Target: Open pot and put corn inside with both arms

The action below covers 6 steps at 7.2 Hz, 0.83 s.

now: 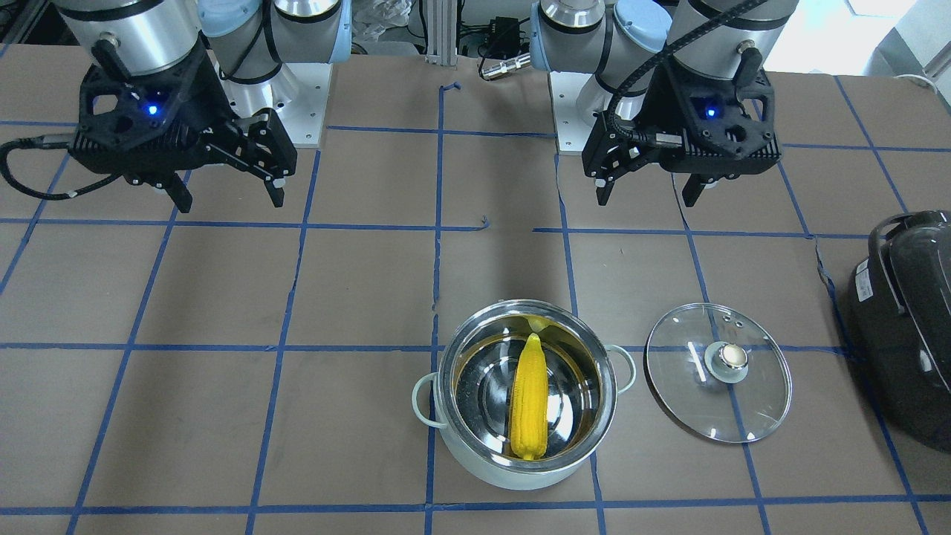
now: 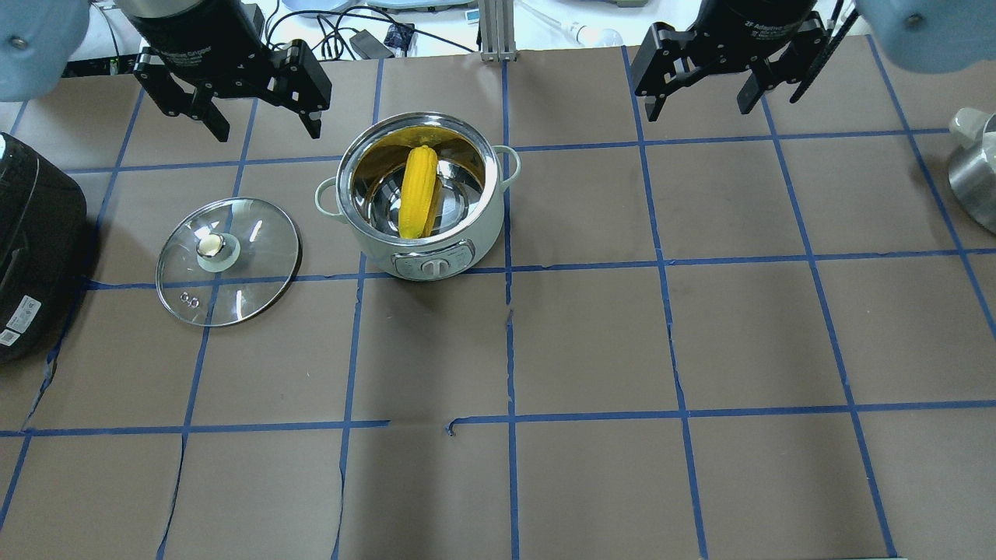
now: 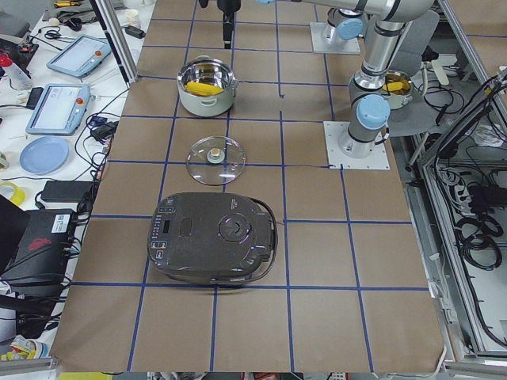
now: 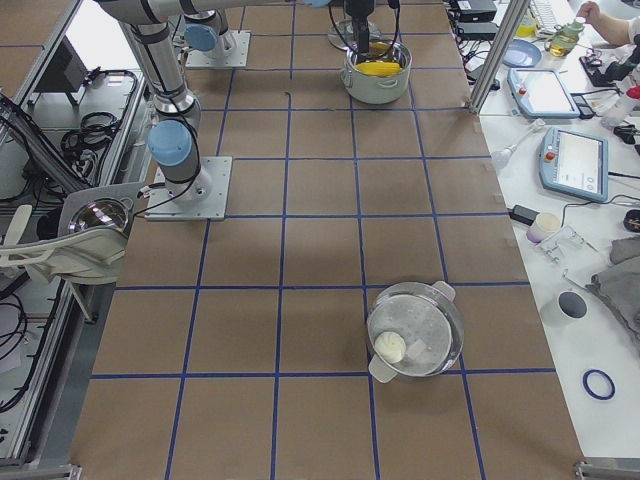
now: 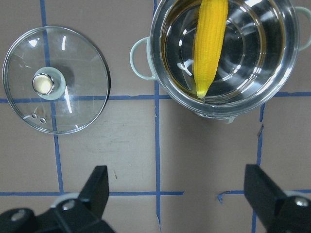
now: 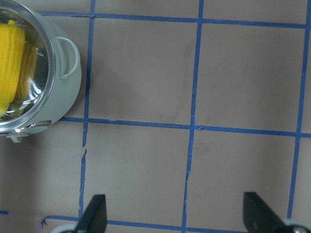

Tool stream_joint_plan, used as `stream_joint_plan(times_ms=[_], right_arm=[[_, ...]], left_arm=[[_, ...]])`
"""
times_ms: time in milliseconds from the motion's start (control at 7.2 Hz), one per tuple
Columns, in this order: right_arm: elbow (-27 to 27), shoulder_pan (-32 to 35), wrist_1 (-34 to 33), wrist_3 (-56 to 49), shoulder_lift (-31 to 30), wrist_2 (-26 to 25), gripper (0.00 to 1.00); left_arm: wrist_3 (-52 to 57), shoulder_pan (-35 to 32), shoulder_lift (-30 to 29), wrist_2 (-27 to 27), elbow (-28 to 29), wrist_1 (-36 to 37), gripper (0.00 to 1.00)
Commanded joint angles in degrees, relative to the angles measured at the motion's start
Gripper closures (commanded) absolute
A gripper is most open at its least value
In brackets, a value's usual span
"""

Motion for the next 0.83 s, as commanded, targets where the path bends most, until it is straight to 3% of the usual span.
stream_joint_plan(times_ms=[0,694], right_arm=[[0.37,0.30,2.04,-0.73,-0.66,-0.32,0.00],[0.46,0.12,1.61,-0.83,-0.48,-0.59,0.00]], left_arm=[[0.00,0.00,0.08,0.01,-0.10,0.01,0.00],[0.00,0.26,0.17,0.01,-0.19,0.01,0.00]])
